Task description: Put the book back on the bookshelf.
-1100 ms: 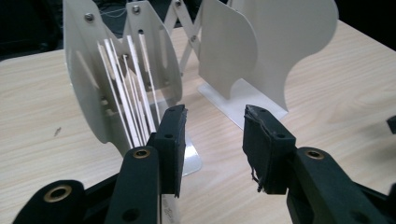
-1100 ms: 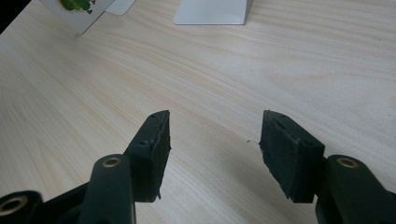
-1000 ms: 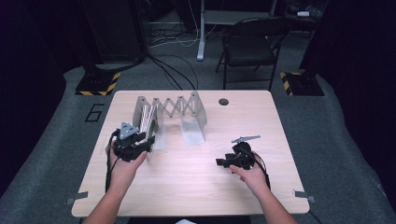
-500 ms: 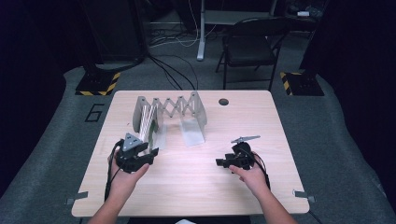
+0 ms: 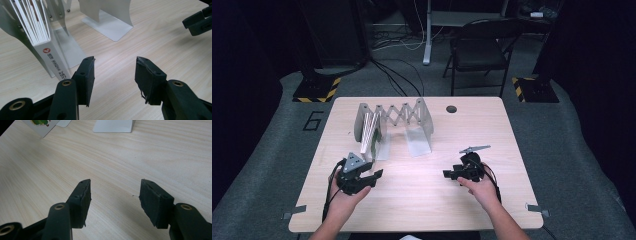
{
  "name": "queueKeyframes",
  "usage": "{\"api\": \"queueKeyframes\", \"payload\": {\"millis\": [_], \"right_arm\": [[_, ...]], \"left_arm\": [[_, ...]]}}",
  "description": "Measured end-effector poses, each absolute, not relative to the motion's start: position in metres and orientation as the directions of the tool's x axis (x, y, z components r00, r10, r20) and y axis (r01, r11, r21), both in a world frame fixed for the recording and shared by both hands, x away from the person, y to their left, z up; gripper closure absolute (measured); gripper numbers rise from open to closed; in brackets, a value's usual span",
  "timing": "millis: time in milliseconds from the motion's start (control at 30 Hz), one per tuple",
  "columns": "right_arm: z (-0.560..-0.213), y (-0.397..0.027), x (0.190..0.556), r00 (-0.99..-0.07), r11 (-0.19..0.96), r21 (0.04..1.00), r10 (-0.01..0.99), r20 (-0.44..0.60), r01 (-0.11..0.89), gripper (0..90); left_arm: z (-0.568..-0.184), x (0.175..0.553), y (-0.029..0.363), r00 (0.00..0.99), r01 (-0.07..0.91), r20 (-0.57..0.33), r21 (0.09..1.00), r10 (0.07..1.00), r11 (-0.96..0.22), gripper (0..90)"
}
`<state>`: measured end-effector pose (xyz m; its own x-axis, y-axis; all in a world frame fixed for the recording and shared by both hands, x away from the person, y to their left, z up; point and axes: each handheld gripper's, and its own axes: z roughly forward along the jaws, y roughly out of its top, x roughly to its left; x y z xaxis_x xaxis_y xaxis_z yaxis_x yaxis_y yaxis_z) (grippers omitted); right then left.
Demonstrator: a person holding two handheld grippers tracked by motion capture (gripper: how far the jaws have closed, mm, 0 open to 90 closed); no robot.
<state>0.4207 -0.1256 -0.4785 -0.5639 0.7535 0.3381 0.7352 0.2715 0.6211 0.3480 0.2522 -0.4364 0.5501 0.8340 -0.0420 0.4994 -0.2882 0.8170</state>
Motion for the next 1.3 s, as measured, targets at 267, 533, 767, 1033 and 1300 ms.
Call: {"api": "queueKeyframes", "payload": {"millis": [267,533,767,1033,1300], "right_arm": [[-0.479,-0.125,0.421,-0.565,0.274,0.622,0.755,0.333,0.733,42.2],[-0.479,-0.125,0.420,-0.561,0.274,0.619,0.758,0.332,0.736,41.9],[-0.481,-0.124,0.420,-0.562,0.282,0.615,0.761,0.324,0.736,41.5],[-0.483,-0.126,0.421,-0.554,0.277,0.613,0.768,0.321,0.740,41.1],[-0.483,-0.126,0.420,-0.549,0.278,0.607,0.772,0.319,0.744,40.6]], "left_arm": [[-0.452,0.347,0.257,0.554,0.501,-0.045,0.815,0.831,-0.290,47.0],[-0.464,0.346,0.255,0.597,0.482,-0.036,0.815,0.802,-0.322,46.0],[-0.475,0.346,0.252,0.628,0.474,-0.042,0.813,0.777,-0.339,46.0],[-0.485,0.348,0.249,0.637,0.477,-0.033,0.802,0.770,-0.360,46.0],[-0.496,0.350,0.239,0.672,0.489,-0.027,0.767,0.740,-0.416,45.9]]}}
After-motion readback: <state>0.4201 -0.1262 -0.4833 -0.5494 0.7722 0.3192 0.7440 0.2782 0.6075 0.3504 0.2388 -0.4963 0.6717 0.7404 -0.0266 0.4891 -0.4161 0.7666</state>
